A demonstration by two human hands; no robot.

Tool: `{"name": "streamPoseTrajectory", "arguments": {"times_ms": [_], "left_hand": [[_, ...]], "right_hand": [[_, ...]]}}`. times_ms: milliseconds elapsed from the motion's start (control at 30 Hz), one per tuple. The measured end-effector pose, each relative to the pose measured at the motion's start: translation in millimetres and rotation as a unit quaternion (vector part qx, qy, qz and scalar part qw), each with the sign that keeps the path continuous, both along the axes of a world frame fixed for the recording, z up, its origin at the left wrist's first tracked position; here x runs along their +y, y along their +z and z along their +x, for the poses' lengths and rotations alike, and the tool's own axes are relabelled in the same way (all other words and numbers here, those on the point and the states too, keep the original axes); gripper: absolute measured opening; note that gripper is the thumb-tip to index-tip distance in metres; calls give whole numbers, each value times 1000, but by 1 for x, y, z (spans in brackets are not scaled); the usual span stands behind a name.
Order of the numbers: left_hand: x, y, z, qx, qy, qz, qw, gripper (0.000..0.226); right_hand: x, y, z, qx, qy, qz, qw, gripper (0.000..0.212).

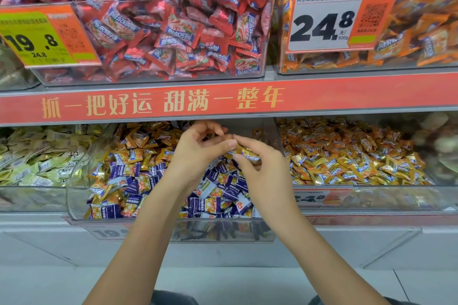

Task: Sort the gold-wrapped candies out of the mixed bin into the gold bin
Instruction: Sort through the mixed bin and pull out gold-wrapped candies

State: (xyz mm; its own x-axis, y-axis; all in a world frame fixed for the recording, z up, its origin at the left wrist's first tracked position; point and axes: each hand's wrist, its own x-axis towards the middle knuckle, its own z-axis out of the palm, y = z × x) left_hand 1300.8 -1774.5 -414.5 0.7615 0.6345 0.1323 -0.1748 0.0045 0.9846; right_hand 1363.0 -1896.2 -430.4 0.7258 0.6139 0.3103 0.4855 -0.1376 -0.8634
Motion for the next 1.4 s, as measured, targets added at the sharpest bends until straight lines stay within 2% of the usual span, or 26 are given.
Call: {"name": "streamPoseTrajectory", "arguments": {"times_ms": [167,233,300,367,400,500,567,667,733,833,933,1000,1200,1233,1333,1400], "left_hand": [[0,9,-1,-18,-38,15,999,24],[2,13,-1,3,-40,14,999,20],[7,10,-3,87,-14,118,989,15],[13,1,-2,186,4,283,941,4],[16,-2,0,216,-2,339,916,4],[19,-7,14,243,-45,404,881,22],[21,-5,30,279,-104,449,843,41],[27,-1,60,362,-240,446,783,74],[33,0,78,417,-296,436,741,87],[41,-2,97,495,-341,414,683,90],[36,-3,109,529,-356,413,650,86],[29,-4,113,519,-344,432,652,77],[31,-7,103,492,-294,433,696,62],[35,-4,97,483,-282,421,714,60],[49,7,79,450,-212,343,797,64],[55,17,65,447,-176,308,821,67]], "right_hand": [[-14,15,-2,2,7,10,1000,21],[-25,22,1,-2,2,12,1000,19],[-38,28,15,-8,-33,34,999,20],[-52,32,38,-32,-91,26,995,19],[-58,32,51,-49,-111,-11,993,18],[-70,24,77,-43,-97,-199,974,38],[-73,23,81,-32,-98,-217,971,47],[-73,25,84,-37,-111,-184,976,43],[-72,25,87,-18,-106,-186,977,40],[-70,26,88,-1,-102,-184,978,41],[-69,28,89,-4,-98,-196,976,41],[-69,27,89,-5,-92,-206,974,40],[-69,22,90,1,-71,-176,982,37],[-69,22,90,2,-68,-172,983,36],[-70,24,90,9,-65,-153,986,33],[-68,26,87,8,-59,-128,990,29]]}}
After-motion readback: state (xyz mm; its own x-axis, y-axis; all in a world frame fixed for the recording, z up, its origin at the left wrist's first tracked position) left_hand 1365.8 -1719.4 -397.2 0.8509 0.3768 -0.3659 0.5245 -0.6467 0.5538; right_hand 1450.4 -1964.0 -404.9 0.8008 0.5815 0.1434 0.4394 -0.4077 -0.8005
